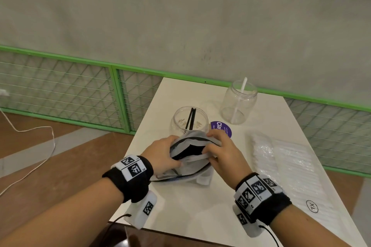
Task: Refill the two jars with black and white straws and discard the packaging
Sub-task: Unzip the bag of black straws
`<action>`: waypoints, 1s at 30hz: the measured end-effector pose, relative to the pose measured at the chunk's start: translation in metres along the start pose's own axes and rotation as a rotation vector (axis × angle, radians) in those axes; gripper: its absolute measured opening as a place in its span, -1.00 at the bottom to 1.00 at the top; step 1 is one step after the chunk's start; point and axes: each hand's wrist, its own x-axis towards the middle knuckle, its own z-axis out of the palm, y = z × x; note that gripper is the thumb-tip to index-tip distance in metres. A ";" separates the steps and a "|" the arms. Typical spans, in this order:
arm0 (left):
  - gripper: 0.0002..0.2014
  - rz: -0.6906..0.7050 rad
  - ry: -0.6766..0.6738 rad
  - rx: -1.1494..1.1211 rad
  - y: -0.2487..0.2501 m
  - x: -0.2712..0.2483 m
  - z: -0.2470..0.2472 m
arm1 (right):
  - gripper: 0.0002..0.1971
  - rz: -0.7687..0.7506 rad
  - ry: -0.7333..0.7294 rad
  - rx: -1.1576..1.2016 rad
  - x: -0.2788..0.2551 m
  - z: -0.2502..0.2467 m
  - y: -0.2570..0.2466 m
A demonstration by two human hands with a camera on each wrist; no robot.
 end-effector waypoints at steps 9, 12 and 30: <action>-0.34 0.032 0.063 -0.196 0.008 0.000 0.003 | -0.63 0.129 0.209 0.188 -0.008 0.006 0.010; -0.11 0.068 0.055 -0.120 0.013 0.003 0.006 | -0.71 0.161 0.209 0.181 -0.007 0.007 0.012; -0.69 0.033 0.147 -0.187 -0.004 -0.006 -0.002 | -0.67 0.180 0.145 0.493 -0.008 0.003 0.005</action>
